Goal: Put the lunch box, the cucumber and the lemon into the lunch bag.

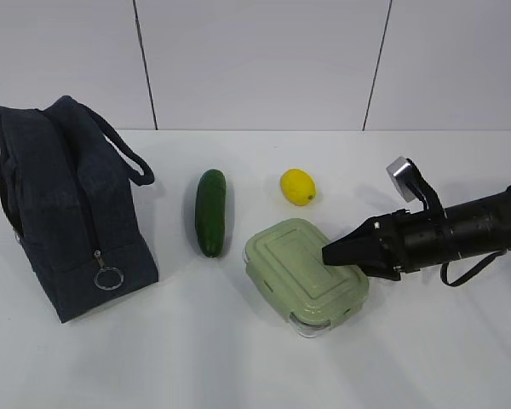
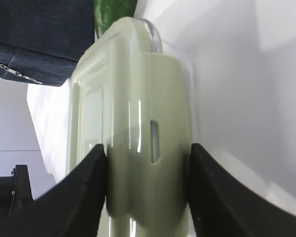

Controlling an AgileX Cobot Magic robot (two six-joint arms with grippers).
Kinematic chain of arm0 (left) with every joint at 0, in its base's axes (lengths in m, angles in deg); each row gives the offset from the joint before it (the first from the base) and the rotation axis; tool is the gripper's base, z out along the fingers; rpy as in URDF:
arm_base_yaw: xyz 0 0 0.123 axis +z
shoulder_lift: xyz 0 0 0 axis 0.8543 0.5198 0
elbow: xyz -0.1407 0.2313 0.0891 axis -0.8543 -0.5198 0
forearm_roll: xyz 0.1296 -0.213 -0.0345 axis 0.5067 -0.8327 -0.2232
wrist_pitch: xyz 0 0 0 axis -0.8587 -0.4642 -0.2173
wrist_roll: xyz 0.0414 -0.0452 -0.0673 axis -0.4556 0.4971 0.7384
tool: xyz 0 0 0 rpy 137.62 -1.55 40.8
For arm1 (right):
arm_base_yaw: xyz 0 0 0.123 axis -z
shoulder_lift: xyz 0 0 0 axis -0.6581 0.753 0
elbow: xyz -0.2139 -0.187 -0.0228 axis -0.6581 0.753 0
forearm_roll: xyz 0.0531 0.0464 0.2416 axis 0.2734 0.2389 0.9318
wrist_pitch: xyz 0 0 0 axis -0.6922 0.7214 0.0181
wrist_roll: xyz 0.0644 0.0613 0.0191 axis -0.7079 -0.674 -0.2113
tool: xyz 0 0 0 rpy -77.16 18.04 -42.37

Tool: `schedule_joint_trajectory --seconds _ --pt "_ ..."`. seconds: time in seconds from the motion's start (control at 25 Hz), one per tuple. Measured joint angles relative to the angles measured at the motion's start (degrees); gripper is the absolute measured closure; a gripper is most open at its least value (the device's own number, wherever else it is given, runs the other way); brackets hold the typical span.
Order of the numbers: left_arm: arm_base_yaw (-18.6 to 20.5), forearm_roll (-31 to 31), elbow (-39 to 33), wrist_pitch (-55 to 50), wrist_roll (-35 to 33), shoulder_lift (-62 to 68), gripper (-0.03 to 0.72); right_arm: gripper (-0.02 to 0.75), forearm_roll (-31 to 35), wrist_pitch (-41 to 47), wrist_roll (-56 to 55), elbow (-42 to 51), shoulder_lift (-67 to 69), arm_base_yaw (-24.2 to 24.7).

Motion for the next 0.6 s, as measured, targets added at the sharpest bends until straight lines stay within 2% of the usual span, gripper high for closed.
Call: schedule_joint_trajectory --seconds 0.6 --pt "0.0 0.0 0.0 0.0 0.0 0.0 0.448 0.349 1.4 0.7 0.1 0.0 0.1 0.0"
